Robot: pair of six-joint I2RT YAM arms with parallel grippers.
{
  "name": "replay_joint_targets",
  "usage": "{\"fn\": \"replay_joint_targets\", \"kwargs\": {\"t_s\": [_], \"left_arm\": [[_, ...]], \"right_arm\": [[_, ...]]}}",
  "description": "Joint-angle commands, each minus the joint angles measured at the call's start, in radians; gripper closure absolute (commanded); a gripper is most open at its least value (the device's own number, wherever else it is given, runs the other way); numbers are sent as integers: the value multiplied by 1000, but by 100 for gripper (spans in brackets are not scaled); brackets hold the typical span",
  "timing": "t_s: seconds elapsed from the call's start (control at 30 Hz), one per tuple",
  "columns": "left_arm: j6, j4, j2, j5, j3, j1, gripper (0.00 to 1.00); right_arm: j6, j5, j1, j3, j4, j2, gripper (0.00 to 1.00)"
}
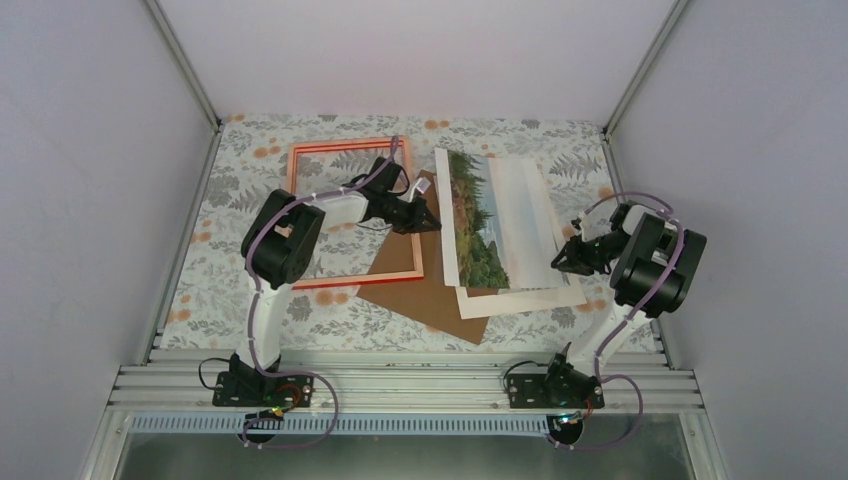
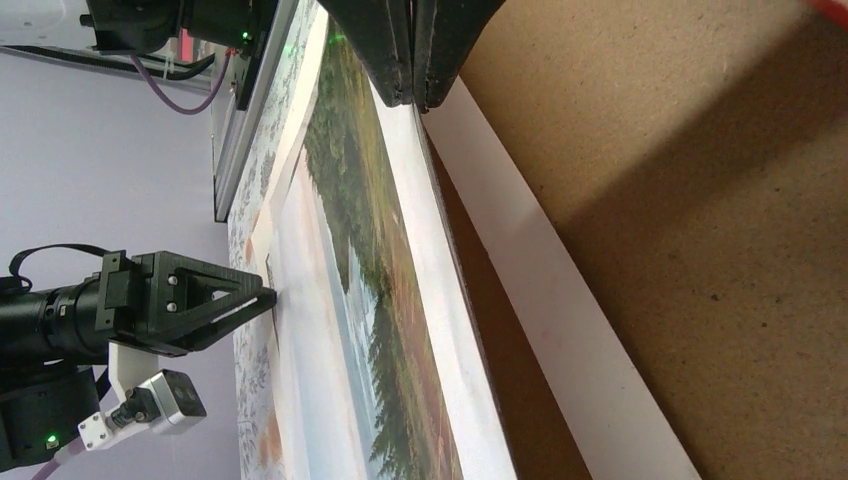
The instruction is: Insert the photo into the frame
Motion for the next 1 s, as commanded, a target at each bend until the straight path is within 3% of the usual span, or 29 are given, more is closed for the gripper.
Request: {"fn": "replay_joint_targets", "kwargs": {"t_s": [0.0,0.3,0.63,0.87,0.97], "left_arm": [[34,-23,-65,-4,-4,19,98],[101,-122,-115,-39,-6,77,98],[286,-305,-205,-101,-94,257,98],[328,-278,-201,-97,-135,302,97],[336,-240,-195,-91,-131,307,81]], "right_arm": [[-4,132,-2,-20,110,77,73],[1,164,-11,-28,119,77,73],[3,168,-14,-24,112,68,74],[-26,115,-11,-3,68,2,73],[-42,57,1,35,28,-47,72]]}}
